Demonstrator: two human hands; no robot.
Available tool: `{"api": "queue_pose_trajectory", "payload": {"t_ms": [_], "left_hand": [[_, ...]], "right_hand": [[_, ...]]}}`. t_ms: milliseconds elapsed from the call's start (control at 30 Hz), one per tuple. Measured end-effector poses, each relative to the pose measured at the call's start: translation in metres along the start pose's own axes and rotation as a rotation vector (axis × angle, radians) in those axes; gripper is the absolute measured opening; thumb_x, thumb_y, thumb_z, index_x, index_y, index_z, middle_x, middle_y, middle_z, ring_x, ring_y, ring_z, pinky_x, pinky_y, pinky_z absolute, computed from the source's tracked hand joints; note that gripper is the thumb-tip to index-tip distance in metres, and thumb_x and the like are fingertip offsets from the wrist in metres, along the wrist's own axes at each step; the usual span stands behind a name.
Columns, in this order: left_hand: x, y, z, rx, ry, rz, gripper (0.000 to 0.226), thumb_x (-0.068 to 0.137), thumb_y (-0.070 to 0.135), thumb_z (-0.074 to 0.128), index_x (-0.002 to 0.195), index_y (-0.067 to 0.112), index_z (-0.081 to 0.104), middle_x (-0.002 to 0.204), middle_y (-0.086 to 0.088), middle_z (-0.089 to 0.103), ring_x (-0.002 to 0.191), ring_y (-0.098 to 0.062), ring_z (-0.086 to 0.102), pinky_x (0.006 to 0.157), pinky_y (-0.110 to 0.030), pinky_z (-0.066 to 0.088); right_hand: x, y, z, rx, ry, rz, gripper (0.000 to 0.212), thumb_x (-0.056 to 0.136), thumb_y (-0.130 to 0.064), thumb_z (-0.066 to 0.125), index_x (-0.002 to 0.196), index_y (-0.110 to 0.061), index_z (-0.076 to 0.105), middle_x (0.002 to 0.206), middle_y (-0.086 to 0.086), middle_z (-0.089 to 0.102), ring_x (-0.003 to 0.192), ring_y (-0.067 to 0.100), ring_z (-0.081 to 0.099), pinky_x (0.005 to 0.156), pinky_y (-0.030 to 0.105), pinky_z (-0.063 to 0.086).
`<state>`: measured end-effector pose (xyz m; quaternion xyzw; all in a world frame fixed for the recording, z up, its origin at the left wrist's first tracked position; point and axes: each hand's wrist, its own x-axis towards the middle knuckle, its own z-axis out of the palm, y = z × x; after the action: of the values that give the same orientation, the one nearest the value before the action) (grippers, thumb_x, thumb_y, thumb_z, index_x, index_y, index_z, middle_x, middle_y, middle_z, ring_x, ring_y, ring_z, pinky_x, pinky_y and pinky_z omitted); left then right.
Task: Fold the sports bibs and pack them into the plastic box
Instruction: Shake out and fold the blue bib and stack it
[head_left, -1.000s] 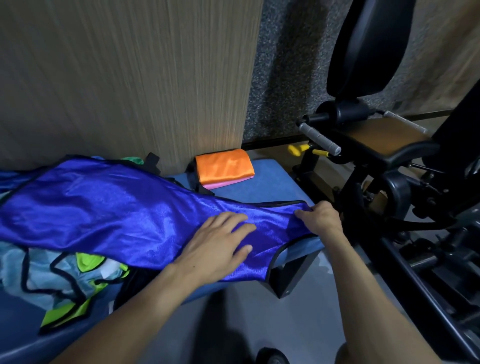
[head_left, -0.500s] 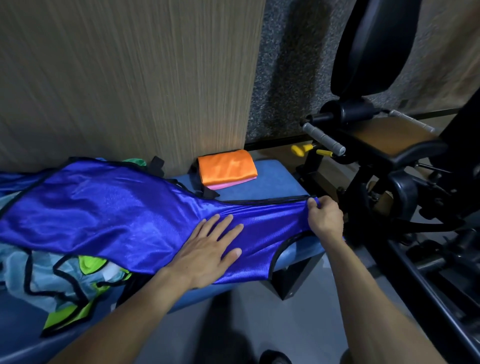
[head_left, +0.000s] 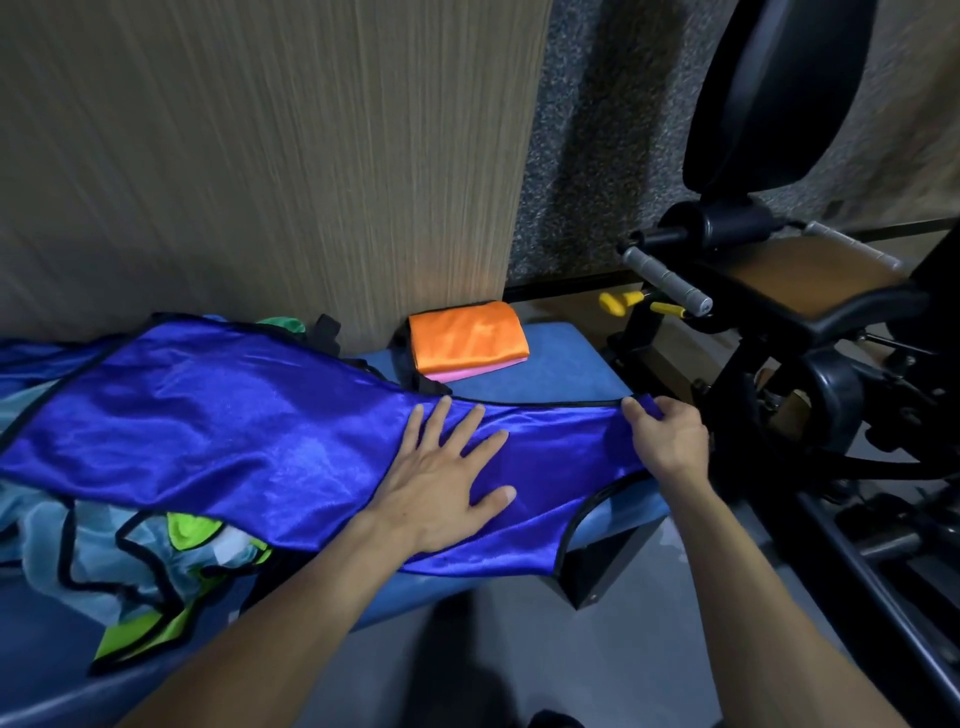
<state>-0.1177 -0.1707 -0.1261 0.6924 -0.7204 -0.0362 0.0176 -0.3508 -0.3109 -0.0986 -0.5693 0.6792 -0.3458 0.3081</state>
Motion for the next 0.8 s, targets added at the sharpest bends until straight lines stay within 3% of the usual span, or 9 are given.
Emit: {"api": "queue_pose_trajectory", "payload": {"t_ms": [167,233,300,467,633,800], "left_hand": [[0.005,0.010,0.004,0.010,-0.011,0.036,0.077,0.094,0.079,0.017,0.161,0.042,0.005,0.170,0.006,-0.012,0.154,-0.027,-0.024,0.124,-0.053,-0.011],[0.010,0.024,0.007,-0.002,-0.035,0.060,0.079,0.093,0.080,0.017,0.161,0.042,0.003,0.170,0.006,-0.013,0.153,-0.028,-0.026,0.123,-0.054,-0.012],[0.019,0.042,0.008,-0.015,-0.058,0.086,0.082,0.092,0.081,0.018,0.161,0.041,0.001,0.170,0.005,-0.013,0.152,-0.029,-0.027,0.122,-0.055,-0.012],[0.053,0.102,0.010,-0.069,-0.083,0.158,0.083,0.092,0.080,0.026,0.161,0.040,0.001,0.170,0.002,-0.012,0.153,-0.033,-0.025,0.122,-0.057,-0.013],[0.076,0.132,0.008,-0.171,-0.088,0.235,0.075,0.097,0.074,0.028,0.162,0.038,0.012,0.171,0.004,-0.005,0.155,-0.026,-0.019,0.125,-0.051,-0.009],[0.059,0.099,0.004,-0.182,0.111,0.287,0.060,0.105,0.057,0.033,0.158,0.029,0.034,0.169,0.005,0.016,0.157,-0.019,0.002,0.128,-0.040,0.003]], "right_hand": [[0.014,0.010,-0.021,0.248,0.026,0.130,0.034,0.089,-0.032,0.076,0.105,-0.003,0.069,0.091,0.011,0.068,0.090,0.033,0.067,0.094,0.050,0.054],[0.017,0.014,-0.035,0.337,0.040,0.171,0.025,0.084,-0.030,0.079,0.097,-0.012,0.068,0.092,0.011,0.070,0.079,0.025,0.066,0.079,0.039,0.057],[0.021,0.018,-0.052,0.424,0.068,0.190,0.021,0.082,-0.027,0.080,0.078,-0.015,0.064,0.079,0.008,0.064,0.068,0.020,0.058,0.064,0.027,0.049],[0.035,0.037,-0.106,0.590,0.238,0.199,0.028,0.070,-0.034,0.083,0.072,-0.009,0.069,0.073,0.006,0.062,0.071,0.021,0.059,0.068,0.038,0.047],[0.031,0.025,-0.127,0.686,0.260,0.098,0.018,0.089,-0.022,0.072,0.073,-0.017,0.066,0.072,0.007,0.060,0.063,0.018,0.056,0.065,0.035,0.045],[0.022,0.006,-0.111,0.592,0.138,-0.016,0.023,0.093,-0.027,0.070,0.073,-0.017,0.064,0.072,0.006,0.063,0.069,0.019,0.058,0.063,0.029,0.046]]}}
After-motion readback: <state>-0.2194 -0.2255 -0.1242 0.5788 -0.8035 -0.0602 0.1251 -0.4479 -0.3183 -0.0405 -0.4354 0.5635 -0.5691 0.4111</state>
